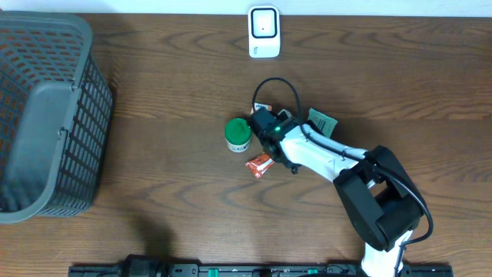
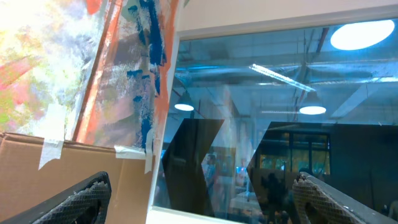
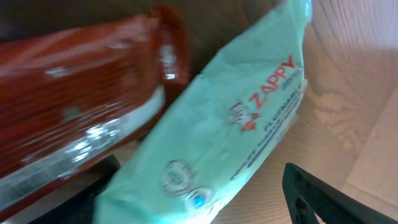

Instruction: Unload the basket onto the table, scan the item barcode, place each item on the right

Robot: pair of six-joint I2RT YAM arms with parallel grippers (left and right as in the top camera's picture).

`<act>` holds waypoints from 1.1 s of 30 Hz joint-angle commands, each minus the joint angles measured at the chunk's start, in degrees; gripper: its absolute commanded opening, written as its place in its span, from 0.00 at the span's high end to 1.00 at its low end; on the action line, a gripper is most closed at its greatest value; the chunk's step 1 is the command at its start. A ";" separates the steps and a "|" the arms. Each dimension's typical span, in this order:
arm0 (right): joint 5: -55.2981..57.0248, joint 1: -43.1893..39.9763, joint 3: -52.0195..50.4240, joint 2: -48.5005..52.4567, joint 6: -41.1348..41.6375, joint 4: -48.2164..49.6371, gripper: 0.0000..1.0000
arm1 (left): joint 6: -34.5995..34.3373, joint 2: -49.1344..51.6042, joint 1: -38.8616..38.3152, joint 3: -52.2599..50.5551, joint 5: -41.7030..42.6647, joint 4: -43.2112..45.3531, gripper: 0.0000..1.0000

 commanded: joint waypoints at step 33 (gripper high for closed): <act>-58.80 -11.23 7.96 -33.09 -0.26 -11.30 0.99 | 0.92 -0.35 0.31 -0.31 0.13 -1.95 0.07</act>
